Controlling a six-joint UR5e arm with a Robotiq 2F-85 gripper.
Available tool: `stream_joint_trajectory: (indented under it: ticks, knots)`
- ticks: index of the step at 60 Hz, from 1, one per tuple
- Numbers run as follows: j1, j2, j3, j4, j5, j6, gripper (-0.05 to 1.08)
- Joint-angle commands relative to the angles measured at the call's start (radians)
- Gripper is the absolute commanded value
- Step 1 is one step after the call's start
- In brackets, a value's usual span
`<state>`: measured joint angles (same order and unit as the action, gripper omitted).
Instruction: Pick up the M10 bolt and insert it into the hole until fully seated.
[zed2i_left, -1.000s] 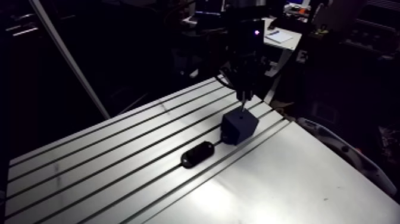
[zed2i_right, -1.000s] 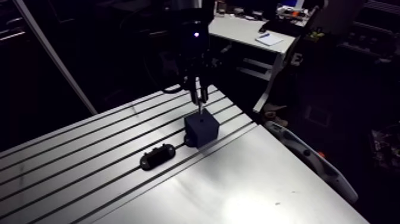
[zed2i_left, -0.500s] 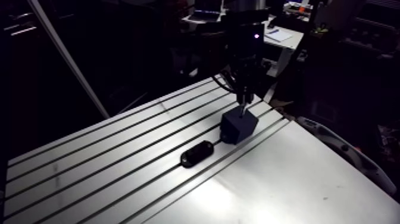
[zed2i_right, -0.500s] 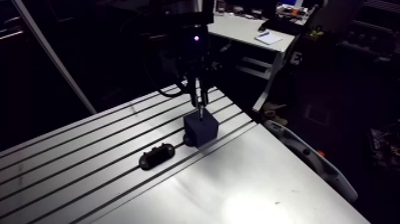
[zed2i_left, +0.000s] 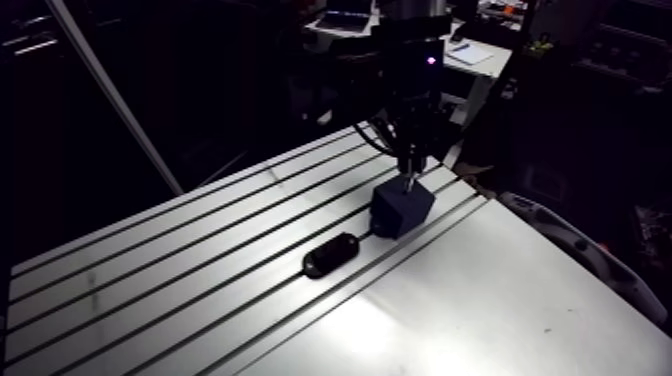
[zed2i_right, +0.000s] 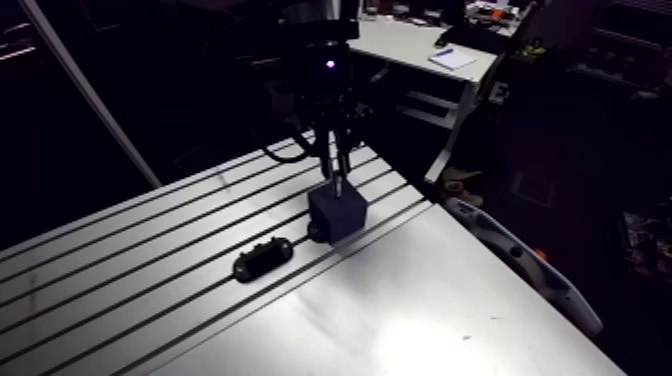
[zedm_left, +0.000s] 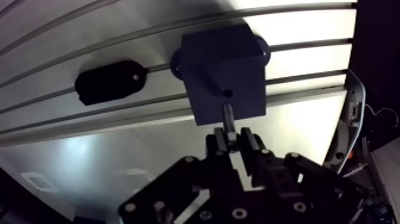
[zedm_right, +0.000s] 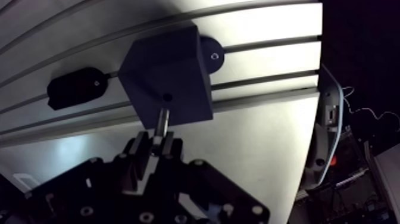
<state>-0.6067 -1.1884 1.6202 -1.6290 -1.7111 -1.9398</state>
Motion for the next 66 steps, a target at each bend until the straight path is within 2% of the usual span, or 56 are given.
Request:
stream_joint_trajectory:
  ticks: [1, 66]
  knots:
    - [0.001, 0.006, -0.004, -0.001, 0.0, 0.0, 1.08]
    - [0.001, 0.031, -0.021, -0.002, 0.0, 0.002, 1.08]
